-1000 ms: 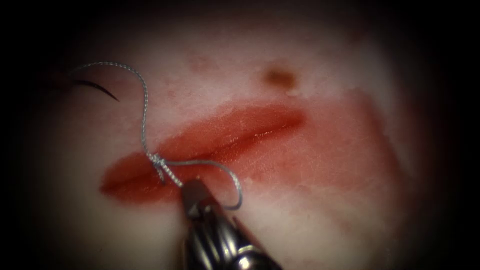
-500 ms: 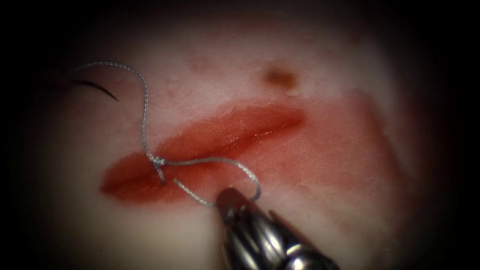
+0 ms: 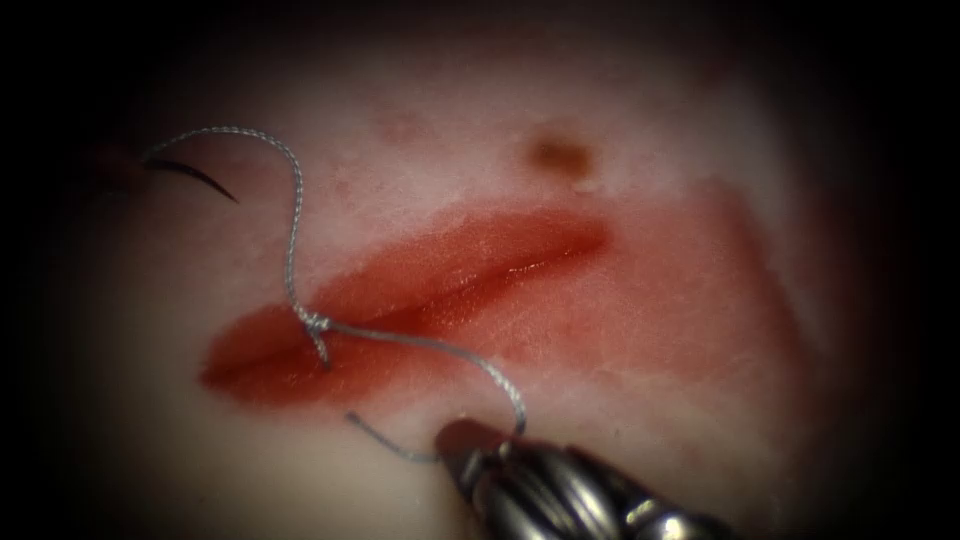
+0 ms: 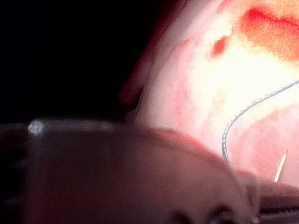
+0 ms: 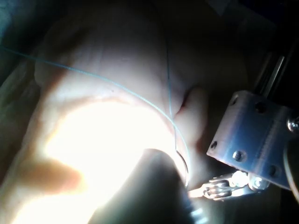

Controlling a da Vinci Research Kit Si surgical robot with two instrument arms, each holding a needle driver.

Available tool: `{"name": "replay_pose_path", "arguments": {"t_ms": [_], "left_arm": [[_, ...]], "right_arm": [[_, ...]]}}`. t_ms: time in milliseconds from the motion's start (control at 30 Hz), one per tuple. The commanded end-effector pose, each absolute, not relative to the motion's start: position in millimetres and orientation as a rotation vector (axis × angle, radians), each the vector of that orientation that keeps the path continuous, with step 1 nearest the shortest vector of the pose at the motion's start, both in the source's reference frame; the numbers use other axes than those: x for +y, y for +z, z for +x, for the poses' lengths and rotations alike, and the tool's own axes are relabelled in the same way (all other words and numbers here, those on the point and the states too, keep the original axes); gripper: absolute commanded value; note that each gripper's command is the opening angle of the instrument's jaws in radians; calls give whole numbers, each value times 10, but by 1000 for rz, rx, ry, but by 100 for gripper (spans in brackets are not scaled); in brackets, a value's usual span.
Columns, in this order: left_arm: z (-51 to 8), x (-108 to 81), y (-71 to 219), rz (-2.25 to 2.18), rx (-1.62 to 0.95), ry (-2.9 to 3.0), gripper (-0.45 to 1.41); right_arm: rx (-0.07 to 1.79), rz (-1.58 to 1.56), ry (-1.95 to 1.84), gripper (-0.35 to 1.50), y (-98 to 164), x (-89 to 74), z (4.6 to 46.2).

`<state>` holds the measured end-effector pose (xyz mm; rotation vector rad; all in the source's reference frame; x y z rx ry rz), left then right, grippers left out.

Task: Wound Closure
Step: Pull the suture end out of the loop, then cut the long suture end with the right tool.

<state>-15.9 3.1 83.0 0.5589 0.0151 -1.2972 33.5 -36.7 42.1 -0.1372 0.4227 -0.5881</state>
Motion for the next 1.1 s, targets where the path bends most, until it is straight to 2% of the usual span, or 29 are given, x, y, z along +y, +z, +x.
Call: {"name": "replay_pose_path", "arguments": {"t_ms": [33,67,133,267,367,567,700,833,867,900,933,1100], "left_arm": [[-169,38,822,596,-15,-1295,-45],[-173,35,821,623,-22,-1294,-45],[-178,32,819,653,-23,-1287,-45],[-180,26,820,673,-15,-1258,-45],[-176,27,822,673,-16,-1253,-45],[-176,29,819,676,-19,-1243,-45],[-172,34,811,685,-22,-1244,-45],[-166,42,804,676,-51,-1261,-45],[-165,44,802,674,-58,-1266,-45],[-162,49,797,657,-68,-1261,-45],[-159,53,791,650,-81,-1272,-45],[-160,56,778,635,-108,-1262,-45]], "right_arm": [[559,-98,-477,84,398,-362,353],[586,-88,-464,88,393,-363,354],[621,-55,-405,81,383,-366,356],[685,56,-266,44,364,-372,356],[726,101,-218,24,360,-373,352],[930,41,-89,9,360,-365,341],[1026,-62,-25,21,347,-343,337],[935,-95,139,36,327,-311,336],[901,-117,165,51,324,-305,336],[867,-131,201,99,323,-293,336],[849,-140,224,110,325,-286,336],[833,-156,237,116,353,-283,322]]}}
